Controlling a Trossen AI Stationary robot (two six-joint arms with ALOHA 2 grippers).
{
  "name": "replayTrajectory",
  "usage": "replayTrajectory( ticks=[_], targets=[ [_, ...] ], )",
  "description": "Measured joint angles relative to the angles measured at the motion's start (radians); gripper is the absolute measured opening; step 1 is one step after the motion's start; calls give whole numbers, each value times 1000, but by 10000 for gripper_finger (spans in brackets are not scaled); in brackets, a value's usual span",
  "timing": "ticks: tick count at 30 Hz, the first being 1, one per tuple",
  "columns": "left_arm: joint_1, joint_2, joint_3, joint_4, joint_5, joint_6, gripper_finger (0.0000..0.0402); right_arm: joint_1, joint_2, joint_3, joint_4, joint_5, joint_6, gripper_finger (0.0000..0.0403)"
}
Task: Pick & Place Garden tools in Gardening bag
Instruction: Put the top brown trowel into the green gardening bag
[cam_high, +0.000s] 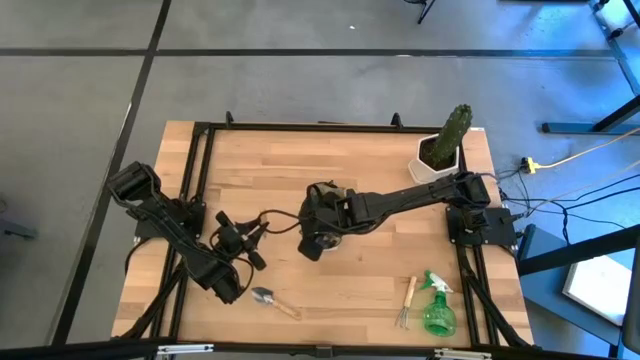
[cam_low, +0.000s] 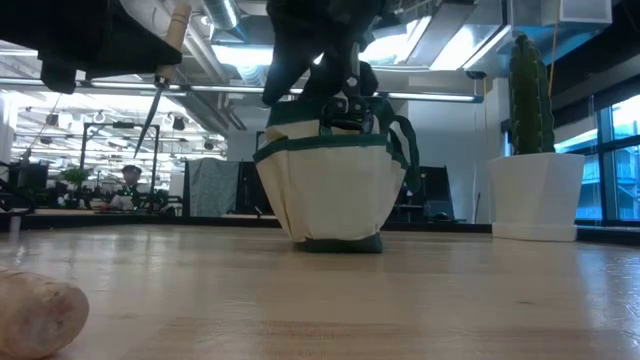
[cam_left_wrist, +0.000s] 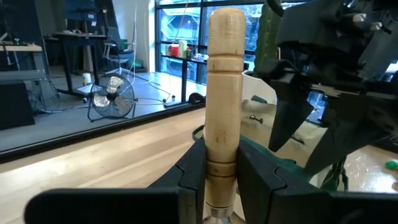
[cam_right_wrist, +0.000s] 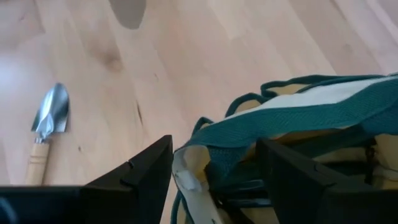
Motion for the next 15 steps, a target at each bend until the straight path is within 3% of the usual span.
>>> replayTrajectory(
  ticks=[15],
  targets=[
    [0, 0, 0, 17, 1, 25, 56, 5, 34, 0, 2, -22, 101, 232]
  ],
)
